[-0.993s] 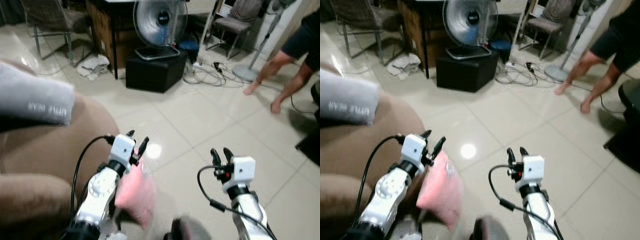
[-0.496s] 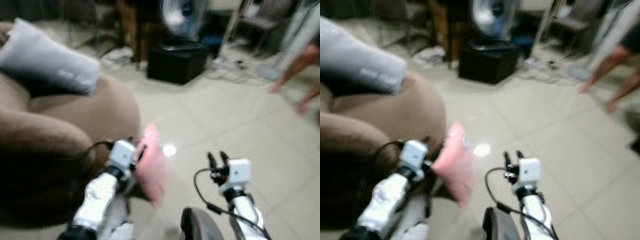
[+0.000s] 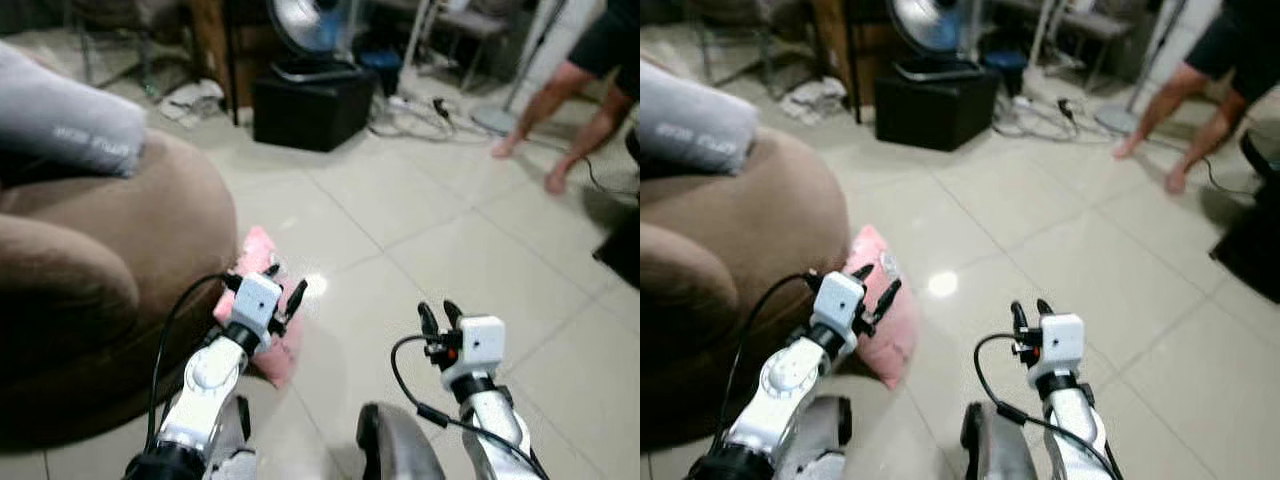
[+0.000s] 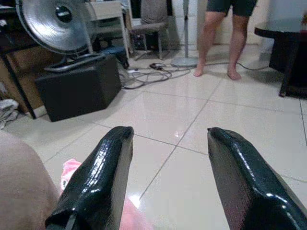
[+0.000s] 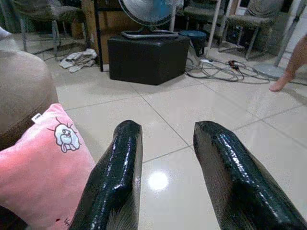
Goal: Move the pillow to the sofa from floor
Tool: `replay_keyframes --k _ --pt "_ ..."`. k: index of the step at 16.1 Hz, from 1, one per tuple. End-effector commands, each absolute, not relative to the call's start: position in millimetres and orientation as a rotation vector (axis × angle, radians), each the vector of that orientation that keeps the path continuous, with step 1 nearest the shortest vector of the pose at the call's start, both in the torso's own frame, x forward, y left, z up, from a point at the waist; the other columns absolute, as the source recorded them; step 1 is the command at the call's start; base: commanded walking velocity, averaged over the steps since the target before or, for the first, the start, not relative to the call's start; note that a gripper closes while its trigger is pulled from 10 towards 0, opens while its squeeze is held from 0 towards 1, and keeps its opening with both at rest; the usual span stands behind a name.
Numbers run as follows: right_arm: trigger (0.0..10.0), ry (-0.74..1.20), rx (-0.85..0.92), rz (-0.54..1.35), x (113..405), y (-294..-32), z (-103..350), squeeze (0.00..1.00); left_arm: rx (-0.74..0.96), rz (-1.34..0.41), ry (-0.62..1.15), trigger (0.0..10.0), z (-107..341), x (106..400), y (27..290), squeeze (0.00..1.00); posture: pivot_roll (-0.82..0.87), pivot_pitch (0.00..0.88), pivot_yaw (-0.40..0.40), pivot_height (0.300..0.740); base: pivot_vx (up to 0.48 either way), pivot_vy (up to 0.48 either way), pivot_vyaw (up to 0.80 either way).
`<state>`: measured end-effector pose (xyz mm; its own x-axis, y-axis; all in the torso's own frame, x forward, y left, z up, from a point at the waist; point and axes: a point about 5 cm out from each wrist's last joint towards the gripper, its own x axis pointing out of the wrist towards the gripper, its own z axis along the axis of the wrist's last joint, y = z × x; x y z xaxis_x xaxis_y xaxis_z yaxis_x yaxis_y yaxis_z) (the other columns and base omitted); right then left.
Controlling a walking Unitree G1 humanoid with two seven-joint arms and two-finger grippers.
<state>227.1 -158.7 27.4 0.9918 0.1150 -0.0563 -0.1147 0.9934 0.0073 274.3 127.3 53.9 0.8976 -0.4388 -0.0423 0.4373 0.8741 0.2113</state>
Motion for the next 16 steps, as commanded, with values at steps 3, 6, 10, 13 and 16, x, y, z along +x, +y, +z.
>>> replay_keyframes --k 3,6,10,13,16 --pt "10.0 0.056 0.010 0.102 226.7 -162.5 29.1 0.00 0.219 -0.466 -0.027 10.0 59.2 278.6 123.5 0.00 0.03 0.036 -0.106 0.606 0.081 0.000 0.00" --pt "10.0 0.060 0.011 0.099 226.6 -163.5 28.5 0.00 0.218 -0.466 -0.018 10.0 58.7 279.8 124.0 0.00 0.03 0.038 -0.103 0.606 0.270 0.000 -0.62" --pt "10.0 0.056 0.003 0.096 228.5 -164.6 29.6 0.00 0.214 -0.463 -0.021 10.0 60.0 281.7 124.5 0.00 0.03 0.041 -0.110 0.606 0.289 0.000 0.00" --pt "10.0 0.055 -0.003 0.102 229.0 -164.5 30.2 0.00 0.213 -0.462 -0.023 10.0 60.4 282.1 124.4 0.00 0.03 0.043 -0.111 0.606 0.354 0.000 0.00" --pt "10.0 0.057 -0.006 0.105 228.4 -164.7 29.8 0.00 0.213 -0.456 -0.021 10.0 59.8 282.2 125.2 0.00 0.03 0.043 -0.111 0.606 0.366 0.000 0.00"
